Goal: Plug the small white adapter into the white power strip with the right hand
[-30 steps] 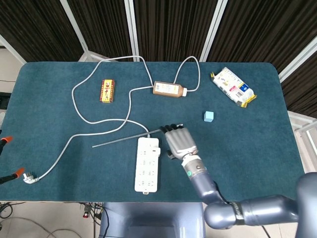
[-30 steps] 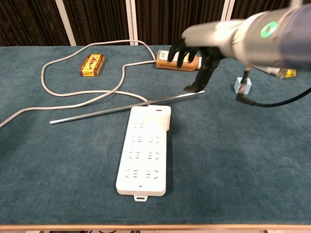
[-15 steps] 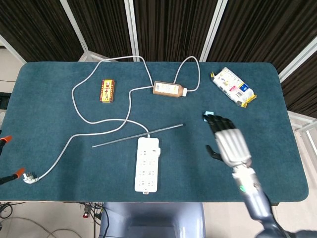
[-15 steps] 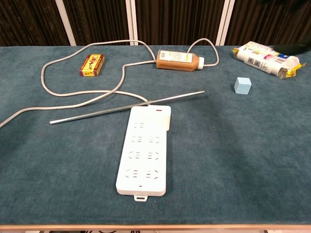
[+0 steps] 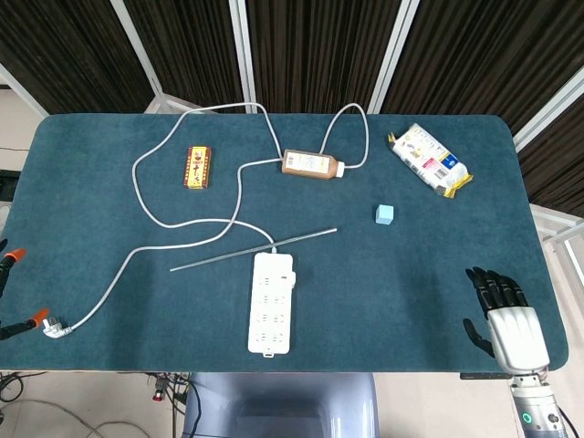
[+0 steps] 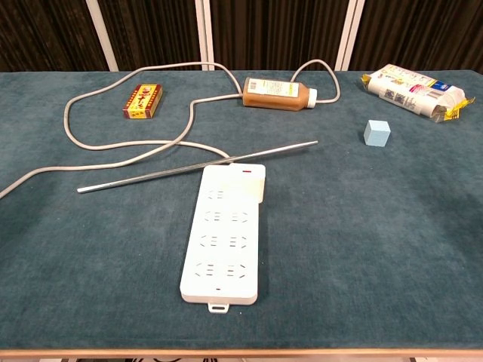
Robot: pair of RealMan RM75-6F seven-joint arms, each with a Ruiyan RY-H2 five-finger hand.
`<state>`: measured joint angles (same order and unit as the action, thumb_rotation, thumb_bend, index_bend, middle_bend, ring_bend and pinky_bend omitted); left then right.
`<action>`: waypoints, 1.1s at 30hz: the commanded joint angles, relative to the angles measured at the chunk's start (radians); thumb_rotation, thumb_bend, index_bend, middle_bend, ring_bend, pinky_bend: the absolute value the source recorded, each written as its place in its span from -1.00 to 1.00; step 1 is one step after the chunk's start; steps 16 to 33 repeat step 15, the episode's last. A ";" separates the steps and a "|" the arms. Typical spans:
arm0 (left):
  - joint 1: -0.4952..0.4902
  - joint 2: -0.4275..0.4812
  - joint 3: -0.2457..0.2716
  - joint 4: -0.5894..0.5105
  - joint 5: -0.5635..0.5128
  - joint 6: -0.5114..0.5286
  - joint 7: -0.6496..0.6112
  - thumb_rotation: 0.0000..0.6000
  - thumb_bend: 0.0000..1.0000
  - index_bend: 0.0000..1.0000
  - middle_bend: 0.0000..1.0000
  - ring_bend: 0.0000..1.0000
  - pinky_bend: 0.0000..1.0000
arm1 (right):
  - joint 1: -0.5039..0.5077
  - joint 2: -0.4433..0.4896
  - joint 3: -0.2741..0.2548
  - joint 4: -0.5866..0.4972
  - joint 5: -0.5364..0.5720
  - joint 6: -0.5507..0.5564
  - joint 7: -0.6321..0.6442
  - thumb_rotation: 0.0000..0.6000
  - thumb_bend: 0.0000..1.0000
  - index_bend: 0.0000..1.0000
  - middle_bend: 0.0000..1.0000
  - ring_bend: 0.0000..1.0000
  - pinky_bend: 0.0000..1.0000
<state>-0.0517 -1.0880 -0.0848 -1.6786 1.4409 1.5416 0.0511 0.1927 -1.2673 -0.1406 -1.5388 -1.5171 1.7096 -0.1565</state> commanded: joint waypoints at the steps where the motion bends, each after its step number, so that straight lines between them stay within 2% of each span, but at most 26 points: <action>1: -0.003 -0.006 0.004 0.002 0.009 0.000 0.011 1.00 -0.82 -0.69 -1.00 -1.00 -1.00 | -0.021 -0.017 0.022 0.032 -0.017 0.014 0.008 1.00 -0.22 -0.83 -0.71 -0.72 -0.66; 15: -0.012 -0.024 0.009 0.019 0.028 -0.006 0.026 1.00 -0.82 -0.69 -1.00 -1.00 -1.00 | -0.052 -0.009 0.061 0.010 -0.042 0.000 -0.023 1.00 -0.22 -0.83 -0.71 -0.72 -0.66; 33: -0.012 -0.024 0.009 0.019 0.028 -0.006 0.026 1.00 -0.82 -0.69 -1.00 -1.00 -1.00 | -0.052 -0.009 0.061 0.010 -0.042 0.000 -0.023 1.00 -0.22 -0.83 -0.71 -0.72 -0.66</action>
